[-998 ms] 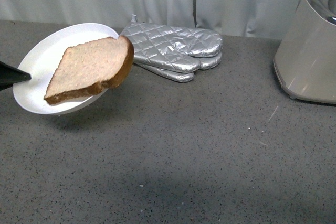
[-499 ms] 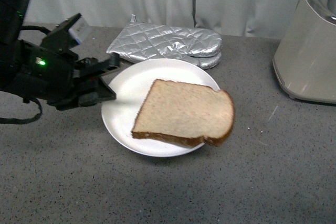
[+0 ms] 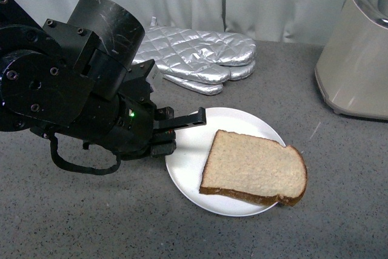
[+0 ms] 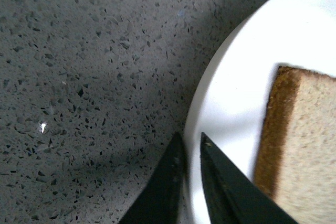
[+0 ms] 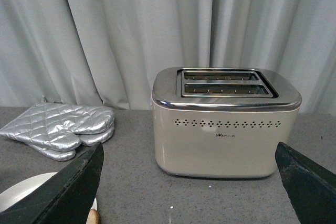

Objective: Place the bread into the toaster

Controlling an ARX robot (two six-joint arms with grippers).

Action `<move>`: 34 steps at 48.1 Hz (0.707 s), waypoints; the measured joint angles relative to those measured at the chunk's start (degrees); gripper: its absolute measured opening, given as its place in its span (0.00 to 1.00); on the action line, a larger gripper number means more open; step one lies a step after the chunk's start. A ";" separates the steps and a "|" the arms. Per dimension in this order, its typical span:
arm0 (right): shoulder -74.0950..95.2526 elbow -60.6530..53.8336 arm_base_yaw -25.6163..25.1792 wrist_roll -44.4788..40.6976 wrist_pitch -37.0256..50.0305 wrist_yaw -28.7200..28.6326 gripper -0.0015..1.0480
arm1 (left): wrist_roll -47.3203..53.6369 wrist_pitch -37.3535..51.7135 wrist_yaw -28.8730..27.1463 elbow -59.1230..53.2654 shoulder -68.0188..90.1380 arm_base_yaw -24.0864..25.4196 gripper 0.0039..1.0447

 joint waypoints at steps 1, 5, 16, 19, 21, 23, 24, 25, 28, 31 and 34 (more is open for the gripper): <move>0.00 0.00 0.00 0.02 0.00 0.00 0.91 | -0.11 0.00 -0.04 0.09 0.00 0.04 0.13; 0.00 0.00 0.00 0.02 0.00 0.00 0.91 | -1.18 0.68 -0.17 0.15 -0.20 0.57 0.25; 0.00 0.00 0.00 0.02 0.00 0.00 0.91 | -2.99 3.91 1.79 -3.43 -5.75 5.66 0.55; 0.00 0.00 0.00 0.00 0.00 0.02 0.91 | -3.78 5.11 2.27 -5.73 -9.33 8.66 0.63; 0.00 0.00 0.00 0.02 0.00 0.00 0.91 | -4.72 6.21 3.28 -7.48 -12.00 10.95 0.68; 0.00 0.00 0.00 0.00 0.00 0.00 0.91 | -5.92 7.48 4.20 -9.40 -14.97 13.53 0.74; 0.00 0.00 0.00 0.02 0.00 0.02 0.91 | -6.45 7.89 4.96 -10.67 -17.09 15.43 0.77; 0.00 0.00 0.00 0.02 0.00 0.02 0.91 | -6.58 7.89 5.11 -11.32 -18.25 16.44 0.79; 0.00 0.00 0.00 0.00 0.00 0.02 0.91 | -2.60 20.15 -1.09 -17.97 -22.84 20.83 0.75; 0.00 0.00 0.00 0.02 0.00 0.00 0.91 | 8.00 41.48 -11.76 -30.23 -30.42 23.67 0.61; 0.04 0.00 0.00 -0.02 0.00 -0.26 0.91 | 15.76 47.30 -12.13 -40.30 -42.60 23.50 0.49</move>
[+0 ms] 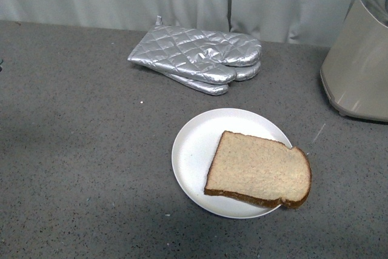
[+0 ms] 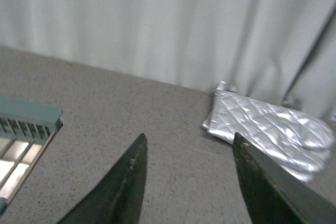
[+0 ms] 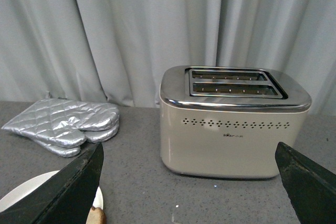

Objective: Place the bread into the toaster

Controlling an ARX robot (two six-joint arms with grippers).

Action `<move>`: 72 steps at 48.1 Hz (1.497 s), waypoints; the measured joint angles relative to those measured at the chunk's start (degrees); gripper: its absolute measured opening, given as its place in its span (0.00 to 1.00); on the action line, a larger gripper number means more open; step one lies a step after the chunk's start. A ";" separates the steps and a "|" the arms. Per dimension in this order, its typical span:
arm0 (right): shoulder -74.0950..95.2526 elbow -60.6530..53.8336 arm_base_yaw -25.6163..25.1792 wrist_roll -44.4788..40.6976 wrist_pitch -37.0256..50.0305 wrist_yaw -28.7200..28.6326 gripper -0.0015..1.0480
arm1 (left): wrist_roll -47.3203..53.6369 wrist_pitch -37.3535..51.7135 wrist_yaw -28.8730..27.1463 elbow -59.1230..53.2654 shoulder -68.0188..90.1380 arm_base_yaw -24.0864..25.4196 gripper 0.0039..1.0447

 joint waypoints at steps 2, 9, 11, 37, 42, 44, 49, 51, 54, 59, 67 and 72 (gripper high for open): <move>0.07 0.00 -0.02 -0.02 0.00 -0.13 0.91 | 3.43 -4.55 0.31 -5.33 -10.40 -0.37 0.39; -0.04 0.00 -0.04 0.02 -0.02 0.35 0.91 | 7.04 -39.28 0.31 -12.44 -49.42 -0.52 0.16; -0.04 0.00 -0.04 0.04 0.00 0.33 0.91 | 7.56 -49.40 0.42 -12.44 -62.34 -0.59 0.07; -0.04 0.00 -0.04 0.02 0.00 0.28 0.91 | 8.55 -58.31 0.28 -12.44 -77.75 -0.61 0.03; -0.04 0.00 -0.04 0.02 0.00 0.24 0.91 | 8.55 -58.31 0.26 -12.44 -77.77 -0.63 0.03; -0.04 0.00 -0.04 0.02 0.00 0.11 0.91 | 8.55 -58.31 0.24 -12.44 -77.77 -0.63 0.03; -0.04 0.00 -0.04 0.02 0.00 0.13 0.91 | 8.55 -58.31 0.24 -12.44 -77.77 -0.63 0.03; -0.04 0.00 -0.04 0.02 0.00 0.20 0.91 | 8.55 -58.31 0.26 -12.44 -77.77 -0.63 0.03; 0.37 0.24 0.00 0.61 -0.74 0.17 0.91 | 8.55 -58.31 0.28 -12.44 -77.77 -0.63 0.13; 14.93 6.64 2.40 9.09 -11.72 0.66 0.91 | 8.55 -58.31 0.26 -12.44 -77.81 -0.63 0.36; 39.50 8.00 -0.44 20.65 3.65 -0.13 0.91 | 8.55 -58.31 0.26 -12.44 -77.81 -0.63 0.67; 54.58 8.15 2.01 26.73 11.72 0.09 0.91 | 8.55 -58.31 0.26 -12.44 -77.81 -0.63 0.86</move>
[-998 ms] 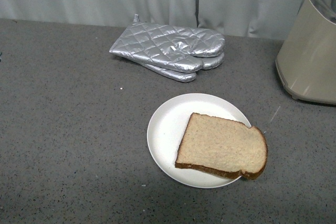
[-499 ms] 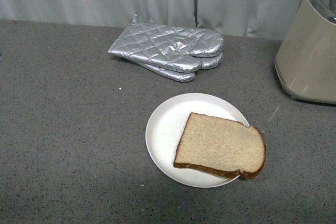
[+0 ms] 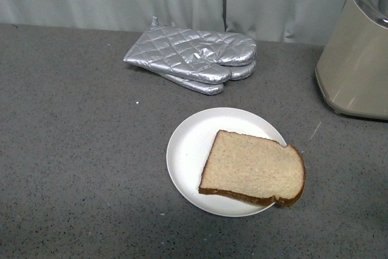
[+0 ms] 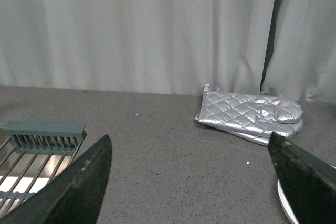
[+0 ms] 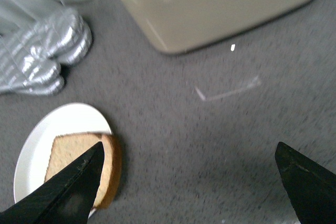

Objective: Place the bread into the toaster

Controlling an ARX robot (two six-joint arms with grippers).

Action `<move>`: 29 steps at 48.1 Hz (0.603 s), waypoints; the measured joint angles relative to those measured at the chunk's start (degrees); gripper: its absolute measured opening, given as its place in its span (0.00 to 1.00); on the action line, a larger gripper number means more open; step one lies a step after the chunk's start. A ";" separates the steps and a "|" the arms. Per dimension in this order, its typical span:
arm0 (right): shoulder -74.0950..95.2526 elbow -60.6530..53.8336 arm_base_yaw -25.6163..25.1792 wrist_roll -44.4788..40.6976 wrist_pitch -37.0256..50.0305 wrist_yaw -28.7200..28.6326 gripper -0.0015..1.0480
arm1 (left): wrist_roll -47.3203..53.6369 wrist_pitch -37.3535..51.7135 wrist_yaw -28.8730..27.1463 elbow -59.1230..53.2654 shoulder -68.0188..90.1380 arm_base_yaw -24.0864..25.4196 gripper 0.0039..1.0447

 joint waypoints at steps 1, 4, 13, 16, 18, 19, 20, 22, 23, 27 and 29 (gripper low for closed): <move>2.40 -0.09 0.85 0.74 1.31 0.00 0.91 | 0.00 0.00 0.02 0.00 0.00 0.00 0.89; 8.90 -0.63 3.26 4.02 5.92 -0.20 0.91 | 0.11 0.00 0.00 0.00 0.00 0.00 0.96; 27.15 -1.42 7.61 14.49 20.94 -0.90 0.91 | 0.09 0.00 0.00 0.00 0.00 0.00 0.94; 32.04 -1.38 8.50 16.96 24.59 -1.40 0.91 | 0.09 0.00 0.00 0.00 0.00 0.00 0.94; 34.86 -1.05 9.03 18.32 26.29 -1.60 0.91 | 0.09 0.00 0.00 0.00 0.00 0.00 0.94; 35.91 -0.87 9.25 19.10 26.97 -1.79 0.91 | 0.09 0.00 0.00 0.00 0.00 0.00 0.94; 37.42 -0.52 9.62 20.11 27.82 -1.92 0.91 | 0.09 0.00 0.00 0.00 0.00 0.00 0.94; 39.91 0.24 10.40 21.57 29.18 -1.92 0.91 | 0.09 0.00 0.00 0.00 0.00 0.00 0.94; 40.89 0.57 10.75 22.23 29.77 -1.99 0.91 | 0.09 0.00 0.00 0.00 0.00 0.00 0.94; 45.53 2.36 13.05 25.35 32.15 -1.99 0.91 | 0.09 0.00 0.00 0.00 0.00 0.00 0.94; 47.25 3.10 13.94 26.56 32.72 -1.92 0.91 | 0.09 0.00 0.00 0.00 0.00 0.00 0.94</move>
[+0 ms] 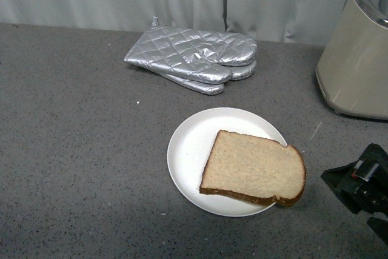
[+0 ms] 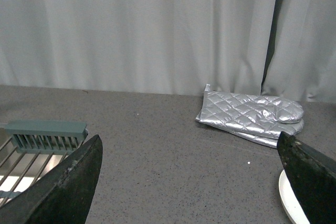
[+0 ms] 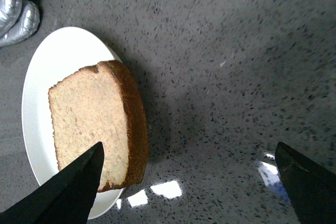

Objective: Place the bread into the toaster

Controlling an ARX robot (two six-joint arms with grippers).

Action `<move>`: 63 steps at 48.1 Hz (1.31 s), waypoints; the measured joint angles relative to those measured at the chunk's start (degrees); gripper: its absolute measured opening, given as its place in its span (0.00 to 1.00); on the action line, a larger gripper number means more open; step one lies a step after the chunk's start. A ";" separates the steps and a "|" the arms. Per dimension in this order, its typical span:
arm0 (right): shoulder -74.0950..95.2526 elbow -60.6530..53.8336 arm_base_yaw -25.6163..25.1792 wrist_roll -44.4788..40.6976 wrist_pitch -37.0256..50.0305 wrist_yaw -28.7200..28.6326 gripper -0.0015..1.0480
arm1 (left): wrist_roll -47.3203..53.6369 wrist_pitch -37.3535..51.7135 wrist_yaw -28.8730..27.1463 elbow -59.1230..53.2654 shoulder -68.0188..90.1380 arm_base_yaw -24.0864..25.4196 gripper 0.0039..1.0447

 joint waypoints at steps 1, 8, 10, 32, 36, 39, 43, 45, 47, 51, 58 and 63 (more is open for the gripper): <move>1.22 0.59 0.68 0.74 0.20 0.04 0.91 | 0.00 0.00 0.00 0.00 0.00 0.00 0.94; 5.92 4.13 3.74 4.15 0.37 1.33 0.91 | 0.00 0.00 0.00 0.00 0.00 0.00 0.94; 6.91 5.18 4.35 4.81 0.35 1.60 0.91 | 0.00 0.00 0.00 0.00 0.00 0.00 0.94; 12.70 13.40 5.75 6.08 -1.40 3.04 0.91 | 0.00 0.00 0.00 0.00 0.00 0.00 0.94; 13.03 14.05 6.03 6.34 -1.64 3.21 0.91 | 0.00 0.00 0.00 0.00 0.00 0.00 0.94; 13.42 14.36 6.25 6.71 -1.86 3.28 0.82 | 0.00 0.00 0.00 0.00 0.00 0.00 0.94; 13.86 14.38 6.40 7.26 -1.97 3.21 0.64 | 0.00 0.00 0.00 0.00 0.00 0.00 0.94; 13.97 14.38 6.47 7.54 -2.12 2.99 0.58 | 0.00 0.00 0.00 0.00 0.00 0.00 0.94; 14.01 14.36 6.58 7.89 -2.27 2.54 0.49 | 0.00 0.00 0.00 0.00 0.00 0.00 0.94; 13.90 14.36 6.71 8.24 -2.32 2.29 0.39 | 0.00 0.00 0.00 0.00 0.00 0.00 0.94; 12.92 14.36 6.73 8.57 -2.97 2.14 0.17 | 0.00 0.00 0.00 0.00 0.00 0.00 0.94; 12.00 14.38 6.64 8.57 -3.72 2.10 0.03 | 0.00 0.00 0.00 0.00 0.00 0.00 0.94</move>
